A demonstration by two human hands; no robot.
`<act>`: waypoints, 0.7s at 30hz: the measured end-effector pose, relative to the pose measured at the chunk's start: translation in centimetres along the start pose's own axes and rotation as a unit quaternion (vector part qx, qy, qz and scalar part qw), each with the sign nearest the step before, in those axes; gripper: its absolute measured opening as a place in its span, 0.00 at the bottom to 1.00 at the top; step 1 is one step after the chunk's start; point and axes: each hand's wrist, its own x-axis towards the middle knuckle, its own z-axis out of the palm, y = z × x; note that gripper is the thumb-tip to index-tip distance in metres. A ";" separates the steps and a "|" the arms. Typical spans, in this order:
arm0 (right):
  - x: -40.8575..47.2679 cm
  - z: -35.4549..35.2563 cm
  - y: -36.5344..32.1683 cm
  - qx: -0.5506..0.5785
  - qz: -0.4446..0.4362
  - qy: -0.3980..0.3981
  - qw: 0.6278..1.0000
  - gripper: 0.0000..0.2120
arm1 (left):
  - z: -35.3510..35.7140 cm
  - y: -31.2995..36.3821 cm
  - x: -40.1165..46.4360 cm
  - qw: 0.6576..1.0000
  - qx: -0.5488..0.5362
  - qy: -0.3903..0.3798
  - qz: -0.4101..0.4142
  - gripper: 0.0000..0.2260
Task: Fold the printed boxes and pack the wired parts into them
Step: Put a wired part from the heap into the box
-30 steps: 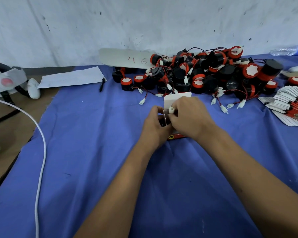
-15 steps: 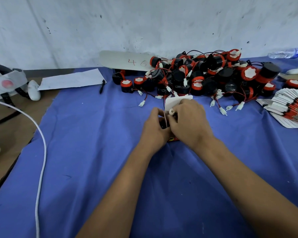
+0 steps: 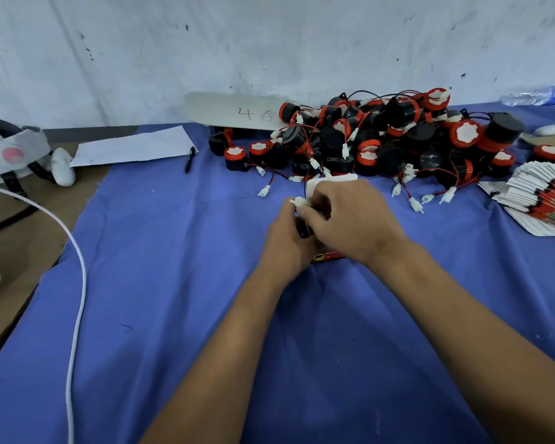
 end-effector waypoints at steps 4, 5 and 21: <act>0.5 -0.3 -0.9 -0.006 0.039 -0.009 0.999 0.20 | 0.0 0.2 0.7 0.999 0.041 -0.017 0.001 0.15; 0.5 -0.3 -1.1 -0.012 0.044 -0.005 0.999 0.19 | 0.0 0.1 0.6 0.999 0.035 -0.014 0.000 0.15; 0.8 -1.1 -1.4 -0.042 0.051 -0.011 0.998 0.19 | 0.1 -0.3 0.4 1.000 -0.028 -0.009 -0.007 0.14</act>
